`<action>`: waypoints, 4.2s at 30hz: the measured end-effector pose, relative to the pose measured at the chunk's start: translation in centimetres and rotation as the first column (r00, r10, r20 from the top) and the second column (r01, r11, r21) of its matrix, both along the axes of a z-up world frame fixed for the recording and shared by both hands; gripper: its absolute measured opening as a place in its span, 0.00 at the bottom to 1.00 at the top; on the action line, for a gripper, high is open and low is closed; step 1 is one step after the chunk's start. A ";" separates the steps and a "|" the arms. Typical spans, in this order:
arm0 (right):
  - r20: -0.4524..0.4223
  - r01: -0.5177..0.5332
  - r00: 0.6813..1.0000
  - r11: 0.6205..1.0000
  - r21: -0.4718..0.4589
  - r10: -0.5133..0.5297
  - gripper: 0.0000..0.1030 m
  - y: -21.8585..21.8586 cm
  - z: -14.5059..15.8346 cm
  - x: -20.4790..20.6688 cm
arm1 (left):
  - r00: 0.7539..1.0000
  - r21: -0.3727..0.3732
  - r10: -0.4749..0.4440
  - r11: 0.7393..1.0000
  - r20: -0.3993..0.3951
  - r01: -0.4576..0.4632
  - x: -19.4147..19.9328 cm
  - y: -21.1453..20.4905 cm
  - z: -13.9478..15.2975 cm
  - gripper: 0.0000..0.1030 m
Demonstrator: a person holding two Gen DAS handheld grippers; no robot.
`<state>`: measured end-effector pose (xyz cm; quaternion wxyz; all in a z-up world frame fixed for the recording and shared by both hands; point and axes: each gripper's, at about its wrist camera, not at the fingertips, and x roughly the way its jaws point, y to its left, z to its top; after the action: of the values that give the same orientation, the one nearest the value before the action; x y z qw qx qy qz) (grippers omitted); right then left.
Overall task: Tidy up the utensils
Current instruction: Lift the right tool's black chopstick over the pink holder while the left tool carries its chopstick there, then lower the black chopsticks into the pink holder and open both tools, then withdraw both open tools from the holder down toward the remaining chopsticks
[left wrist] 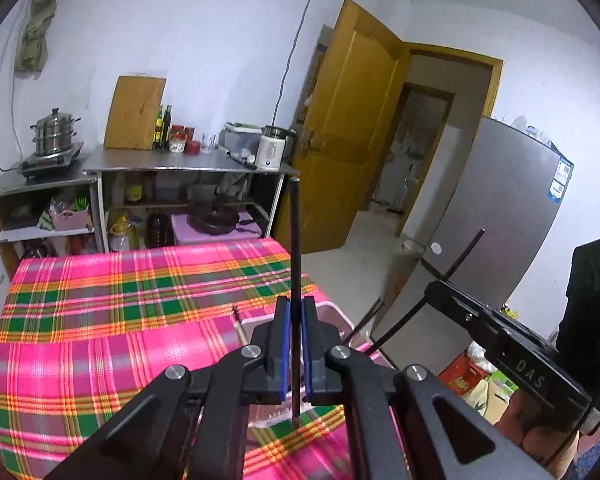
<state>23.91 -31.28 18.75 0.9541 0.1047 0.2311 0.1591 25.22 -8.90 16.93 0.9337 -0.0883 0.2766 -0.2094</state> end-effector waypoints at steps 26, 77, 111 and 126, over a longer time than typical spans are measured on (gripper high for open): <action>-0.078 0.012 0.997 0.999 -0.041 -0.015 0.05 0.8 -5.4 4.7 | 0.998 0.022 -0.003 1.000 -0.063 0.004 6.1 -1.8 -6.7 0.05; -0.123 -0.123 0.986 0.988 -0.090 0.112 0.30 4.6 -8.6 -6.7 | 0.992 0.060 0.120 0.991 -0.049 -0.117 -9.6 5.2 -9.0 0.18; -0.295 -0.276 0.925 0.957 -0.084 0.241 0.30 11.1 -16.8 -7.1 | 0.929 0.111 0.262 0.964 -0.261 -0.240 -11.4 11.8 -20.4 0.18; -0.377 -0.308 0.889 0.949 -0.071 0.260 0.30 12.5 -19.9 -5.1 | 0.889 0.116 0.287 0.958 -0.356 -0.263 -7.2 13.3 -24.7 0.18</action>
<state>18.76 -18.82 -1.11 0.8659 0.0354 0.4260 0.2596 17.98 4.36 -7.74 0.8874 -0.1342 0.4386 -0.0456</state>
